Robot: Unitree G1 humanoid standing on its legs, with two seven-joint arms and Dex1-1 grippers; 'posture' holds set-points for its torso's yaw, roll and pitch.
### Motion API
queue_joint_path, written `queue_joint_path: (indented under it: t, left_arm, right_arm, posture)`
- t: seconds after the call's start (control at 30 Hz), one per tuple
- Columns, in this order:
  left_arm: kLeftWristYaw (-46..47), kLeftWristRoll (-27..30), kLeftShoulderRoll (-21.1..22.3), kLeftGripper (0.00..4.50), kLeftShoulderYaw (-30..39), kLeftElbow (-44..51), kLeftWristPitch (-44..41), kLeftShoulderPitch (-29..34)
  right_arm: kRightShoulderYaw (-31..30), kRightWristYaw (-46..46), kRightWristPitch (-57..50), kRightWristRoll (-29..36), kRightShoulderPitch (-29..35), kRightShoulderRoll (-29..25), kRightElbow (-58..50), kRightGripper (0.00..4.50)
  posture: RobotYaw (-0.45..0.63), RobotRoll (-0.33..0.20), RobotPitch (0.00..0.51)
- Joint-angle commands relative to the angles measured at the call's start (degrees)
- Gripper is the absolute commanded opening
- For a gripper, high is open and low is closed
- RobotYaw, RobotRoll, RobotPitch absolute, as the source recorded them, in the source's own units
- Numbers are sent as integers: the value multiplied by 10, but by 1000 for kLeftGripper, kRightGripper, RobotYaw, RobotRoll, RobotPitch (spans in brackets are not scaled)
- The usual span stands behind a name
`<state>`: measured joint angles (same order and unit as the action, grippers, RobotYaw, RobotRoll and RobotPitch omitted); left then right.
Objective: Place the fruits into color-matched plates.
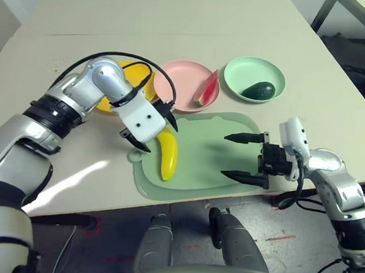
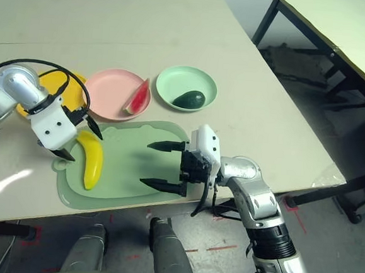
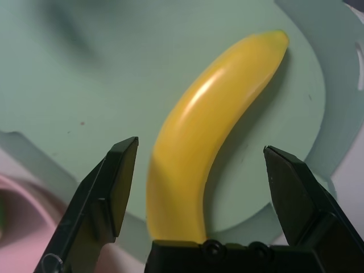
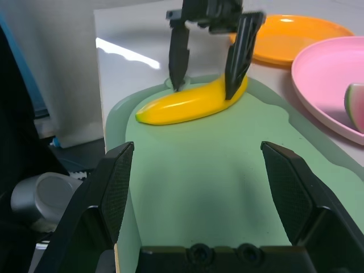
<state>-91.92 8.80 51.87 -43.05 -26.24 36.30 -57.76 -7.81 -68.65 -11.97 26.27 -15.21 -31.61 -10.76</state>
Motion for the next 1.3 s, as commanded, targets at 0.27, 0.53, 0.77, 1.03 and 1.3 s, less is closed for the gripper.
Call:
queue_joint_path:
  t: [0.27,0.53,0.77,1.03,1.3]
  left_arm:
    - [-6,-28,-6,2921,25,-7,18,38]
    - [-6,-23,18,1629,47,-11,0,23]
    - [-6,-37,51,1629,129,-61,-36,-15]
    - [28,-129,77,1629,192,-245,9,-65]
    - [256,-243,41,1629,207,-426,114,-82]
  right_arm:
    - [-12,-17,7,-2,-2,-4,-2,4500]
    - [-15,-28,18,-5,-7,-2,7,4500]
    - [2,30,-7,14,-22,42,11,4500]
    - [-17,102,-23,4,22,82,-40,4500]
    - [-26,124,-4,-16,24,94,-24,4500]
  posture:
    - [-147,0,212]
    - [-125,0,212]
    - [-87,0,206]
    - [-64,0,204]
    - [-74,0,206]
